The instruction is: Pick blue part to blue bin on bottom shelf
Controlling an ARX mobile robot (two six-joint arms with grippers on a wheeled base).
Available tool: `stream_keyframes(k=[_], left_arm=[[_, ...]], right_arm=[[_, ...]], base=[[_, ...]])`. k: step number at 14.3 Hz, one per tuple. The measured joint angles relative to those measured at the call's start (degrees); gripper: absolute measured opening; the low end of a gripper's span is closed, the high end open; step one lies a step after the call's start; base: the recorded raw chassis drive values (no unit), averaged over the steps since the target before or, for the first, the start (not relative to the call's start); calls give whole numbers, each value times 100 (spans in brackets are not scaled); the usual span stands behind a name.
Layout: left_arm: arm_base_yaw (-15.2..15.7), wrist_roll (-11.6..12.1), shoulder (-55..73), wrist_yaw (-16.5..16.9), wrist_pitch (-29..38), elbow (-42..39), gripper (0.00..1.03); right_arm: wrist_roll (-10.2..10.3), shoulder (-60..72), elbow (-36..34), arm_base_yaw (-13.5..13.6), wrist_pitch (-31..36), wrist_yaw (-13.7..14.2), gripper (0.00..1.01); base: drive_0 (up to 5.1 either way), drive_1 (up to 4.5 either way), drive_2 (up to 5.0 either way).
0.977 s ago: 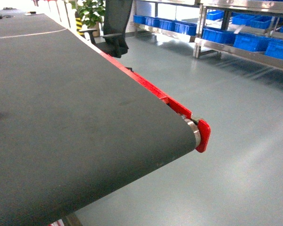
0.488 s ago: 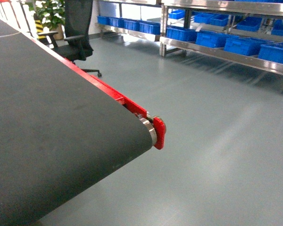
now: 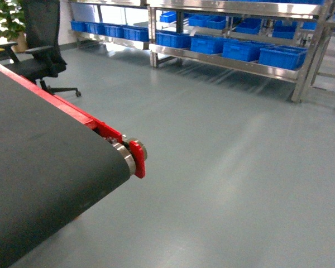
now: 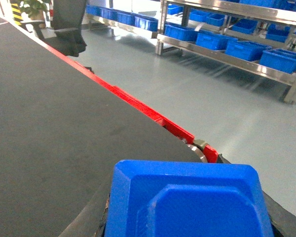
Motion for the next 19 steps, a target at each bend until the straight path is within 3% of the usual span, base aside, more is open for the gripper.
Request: stream_keyframes(k=[19], left_arm=[[0, 0, 0, 0, -2, 0, 44]], right_arm=[[0, 0, 0, 0, 0, 0, 98]], base=[[-158, -158, -158]])
